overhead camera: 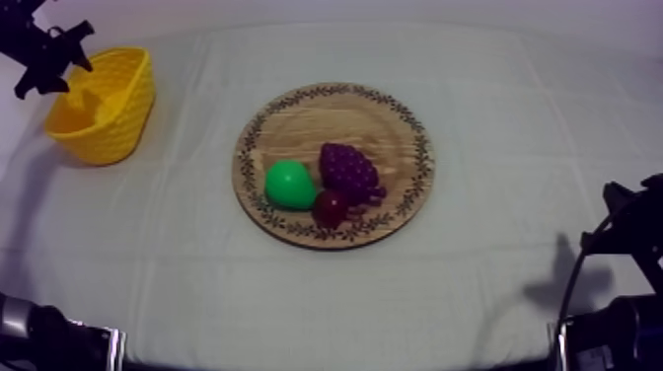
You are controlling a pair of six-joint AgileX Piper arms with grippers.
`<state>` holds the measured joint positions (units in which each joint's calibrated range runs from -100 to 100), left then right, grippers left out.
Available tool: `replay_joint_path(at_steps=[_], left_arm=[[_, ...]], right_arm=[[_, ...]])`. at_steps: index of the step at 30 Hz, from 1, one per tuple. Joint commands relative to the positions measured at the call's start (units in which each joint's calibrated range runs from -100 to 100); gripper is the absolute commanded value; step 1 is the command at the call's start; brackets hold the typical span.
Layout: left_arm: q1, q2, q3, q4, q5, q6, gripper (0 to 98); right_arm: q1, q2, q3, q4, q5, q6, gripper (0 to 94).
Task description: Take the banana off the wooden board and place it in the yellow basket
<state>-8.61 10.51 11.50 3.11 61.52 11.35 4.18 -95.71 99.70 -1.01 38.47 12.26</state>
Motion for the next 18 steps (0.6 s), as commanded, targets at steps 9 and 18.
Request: replay_joint_path(at_steps=[9,18], left_arm=[[0.1,-3.1,3.6,0.74,-4.2,-2.2,36.2],[2.4,-9.9,4.6,2.17,-5.7,-4.4,25.9]], right_arm=[[0.0,0.0,0.0,0.0,0.0,0.1,0.6],[0.0,0.0,0.0,0.0,0.0,0.1,0.6]])
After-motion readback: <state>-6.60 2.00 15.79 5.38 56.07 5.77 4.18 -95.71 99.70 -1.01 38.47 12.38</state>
